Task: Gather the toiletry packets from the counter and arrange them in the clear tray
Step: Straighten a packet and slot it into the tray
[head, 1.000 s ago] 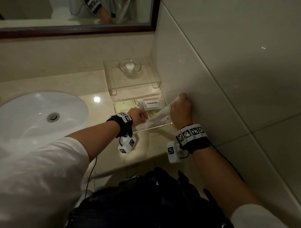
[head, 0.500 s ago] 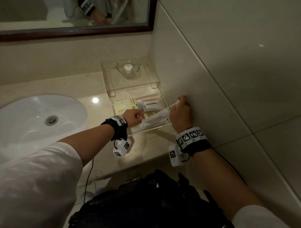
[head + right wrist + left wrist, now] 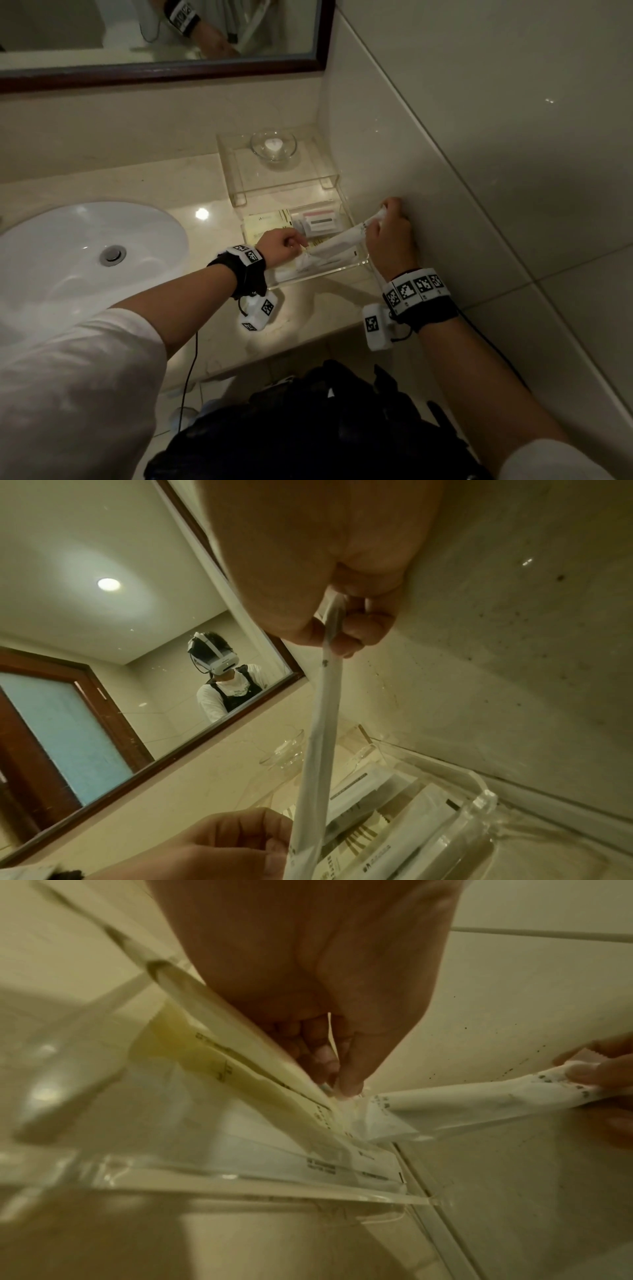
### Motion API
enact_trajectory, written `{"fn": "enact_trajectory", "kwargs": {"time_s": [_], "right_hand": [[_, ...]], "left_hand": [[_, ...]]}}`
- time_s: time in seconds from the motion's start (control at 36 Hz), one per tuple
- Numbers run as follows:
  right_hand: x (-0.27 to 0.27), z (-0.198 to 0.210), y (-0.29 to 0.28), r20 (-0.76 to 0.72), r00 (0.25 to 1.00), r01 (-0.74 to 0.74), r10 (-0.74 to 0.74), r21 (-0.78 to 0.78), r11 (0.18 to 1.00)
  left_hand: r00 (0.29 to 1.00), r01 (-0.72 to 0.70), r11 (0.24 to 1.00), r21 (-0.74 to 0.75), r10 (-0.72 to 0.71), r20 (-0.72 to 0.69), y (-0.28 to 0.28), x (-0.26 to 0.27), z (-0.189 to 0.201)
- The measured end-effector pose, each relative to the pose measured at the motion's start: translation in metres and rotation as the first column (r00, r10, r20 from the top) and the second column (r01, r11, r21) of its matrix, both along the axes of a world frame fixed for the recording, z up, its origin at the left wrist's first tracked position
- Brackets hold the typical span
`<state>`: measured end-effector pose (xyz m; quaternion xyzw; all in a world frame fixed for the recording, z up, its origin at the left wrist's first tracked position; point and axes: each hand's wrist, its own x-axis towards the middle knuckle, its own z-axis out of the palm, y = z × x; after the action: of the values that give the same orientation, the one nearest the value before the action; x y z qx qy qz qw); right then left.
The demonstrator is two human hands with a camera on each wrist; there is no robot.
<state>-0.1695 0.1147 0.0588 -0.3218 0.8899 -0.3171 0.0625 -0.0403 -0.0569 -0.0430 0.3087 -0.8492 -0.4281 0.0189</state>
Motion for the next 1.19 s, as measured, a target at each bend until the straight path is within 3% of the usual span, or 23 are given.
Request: {"fn": "enact_trajectory", "kwargs": {"time_s": [0.25,0.42,0.58,0.81,1.03,1.19], "right_hand": [[-0.006,0.001,-0.007,-0.083,0.995,-0.063,0.056,-0.081,0.995],[-0.006,-0.005,-0.008,-0.007,0.998,-0.065,0.065,-0.047,0.997],[-0.002,-0.031,-0.013,0.043,0.995,-0.093,0.087,0.167,0.981],[-0.011,-0.061,-0.020,0.023,0.995,-0.093,0.095,0.512,0.854],[-0.016,-0.071,-0.030,-0.044,0.965,-0.159,0.260,0.686,0.710],[-0.016,-0.079,-0.033,-0.044,0.960,-0.165,0.276,0.709,0.686]], "left_hand": [[1.000,-0.016,0.992,0.126,0.017,-0.009,0.002,-0.005,0.002],[0.993,-0.089,0.985,0.147,0.075,0.096,-0.005,0.003,0.010],[0.967,0.047,0.999,-0.026,-0.039,0.251,-0.011,0.018,0.017],[0.954,0.106,0.987,-0.117,-0.068,0.292,-0.006,0.020,0.021],[0.945,0.133,0.980,-0.147,-0.081,0.318,-0.005,0.021,0.025],[0.928,0.181,0.970,-0.162,-0.114,0.355,-0.005,0.017,0.025]]}}
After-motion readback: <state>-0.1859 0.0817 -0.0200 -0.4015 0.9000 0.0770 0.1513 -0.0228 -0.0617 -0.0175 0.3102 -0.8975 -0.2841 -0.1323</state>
